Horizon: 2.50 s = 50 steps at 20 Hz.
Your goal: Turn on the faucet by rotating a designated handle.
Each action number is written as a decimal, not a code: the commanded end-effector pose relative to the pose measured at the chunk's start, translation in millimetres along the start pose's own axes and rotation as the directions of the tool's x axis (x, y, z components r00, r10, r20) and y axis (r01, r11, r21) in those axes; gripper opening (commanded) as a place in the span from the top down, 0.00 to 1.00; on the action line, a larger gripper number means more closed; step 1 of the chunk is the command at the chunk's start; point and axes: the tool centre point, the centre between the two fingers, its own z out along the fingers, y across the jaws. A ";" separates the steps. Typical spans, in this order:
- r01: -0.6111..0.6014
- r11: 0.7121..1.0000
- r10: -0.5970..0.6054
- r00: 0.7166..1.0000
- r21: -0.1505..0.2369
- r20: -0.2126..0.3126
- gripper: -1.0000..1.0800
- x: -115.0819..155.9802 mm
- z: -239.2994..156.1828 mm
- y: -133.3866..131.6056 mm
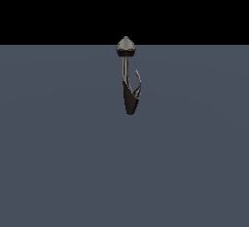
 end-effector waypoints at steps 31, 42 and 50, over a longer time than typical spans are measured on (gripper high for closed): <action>-0.682 0.688 0.573 0.721 0.250 0.389 1.00 214.4 99.0 -15.4; -0.880 0.431 0.685 0.464 0.201 0.562 1.00 284.9 173.6 -0.8; -0.966 0.229 0.705 0.248 0.117 0.664 1.00 325.0 237.1 14.6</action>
